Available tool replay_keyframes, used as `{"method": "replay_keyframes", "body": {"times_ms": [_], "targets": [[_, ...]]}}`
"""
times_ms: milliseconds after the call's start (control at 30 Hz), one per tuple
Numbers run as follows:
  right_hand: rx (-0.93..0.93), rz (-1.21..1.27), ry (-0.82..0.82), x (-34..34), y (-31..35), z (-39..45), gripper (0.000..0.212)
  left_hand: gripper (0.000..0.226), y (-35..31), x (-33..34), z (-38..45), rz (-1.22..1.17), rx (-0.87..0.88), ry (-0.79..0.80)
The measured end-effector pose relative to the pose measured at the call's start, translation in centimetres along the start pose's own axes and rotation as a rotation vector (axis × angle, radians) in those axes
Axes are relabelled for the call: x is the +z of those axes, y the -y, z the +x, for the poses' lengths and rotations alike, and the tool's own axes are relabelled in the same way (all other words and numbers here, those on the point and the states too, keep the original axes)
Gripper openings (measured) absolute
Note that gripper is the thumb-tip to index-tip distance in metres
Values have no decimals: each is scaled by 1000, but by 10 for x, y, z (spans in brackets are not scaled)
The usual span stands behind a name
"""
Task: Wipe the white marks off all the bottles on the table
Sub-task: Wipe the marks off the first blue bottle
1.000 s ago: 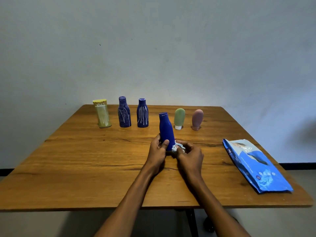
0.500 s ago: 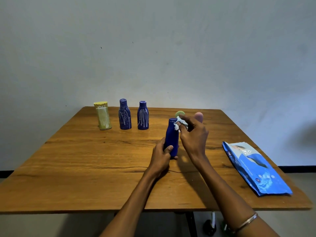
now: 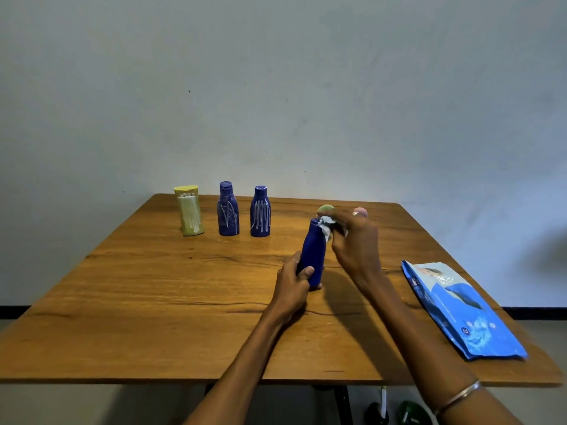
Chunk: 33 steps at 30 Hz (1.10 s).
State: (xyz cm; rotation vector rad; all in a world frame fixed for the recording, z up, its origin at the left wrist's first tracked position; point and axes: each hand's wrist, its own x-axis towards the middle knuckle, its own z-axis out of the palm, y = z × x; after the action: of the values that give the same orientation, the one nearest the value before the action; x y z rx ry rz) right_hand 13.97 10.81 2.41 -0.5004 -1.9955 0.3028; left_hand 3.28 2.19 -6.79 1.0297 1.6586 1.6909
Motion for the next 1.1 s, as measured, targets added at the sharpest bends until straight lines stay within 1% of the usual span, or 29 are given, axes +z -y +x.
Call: {"method": "replay_keyframes", "body": {"times_ms": [33,100,200,267,300,400,567,667,767,833,900,1033,1100], "targets": [[51,-13,73,-4,0,10,30,44,0,0,0,12,-5,0],[87,-60,240,-11,1,26,29,45,0,1,0,21,-5,1],[31,-87,466,-18,12,39,28,40,-1,1,0,9,-24,10],[-9,-115,530,-17,13,42,29,38,-3,1,0,14,-29,13],[12,-113,515,-15,9,43,30,39,-4,1,0,20,-26,14],[155,-83,408,-11,-8,43,33,37,-6,0,-3,37,-10,21],[268,67,407,-15,-15,38,29,37,-8,-1,-5,25,-1,36],[356,138,373,-12,-20,35,29,40,-8,-2,-5,9,-16,40],[412,254,244,-5,-20,20,29,40,-7,-3,-5,-9,-21,41],[475,375,179,-1,-20,5,27,38,-8,-2,-5,-20,-21,42],[553,454,176,6,-22,-9,27,33,-7,-4,-6,-32,-6,38],[569,361,201,17,-20,-39,31,34,-2,-6,-2,-65,-17,11],[635,367,224,19,-19,-56,35,35,0,-7,1,-46,-31,-6]]}}
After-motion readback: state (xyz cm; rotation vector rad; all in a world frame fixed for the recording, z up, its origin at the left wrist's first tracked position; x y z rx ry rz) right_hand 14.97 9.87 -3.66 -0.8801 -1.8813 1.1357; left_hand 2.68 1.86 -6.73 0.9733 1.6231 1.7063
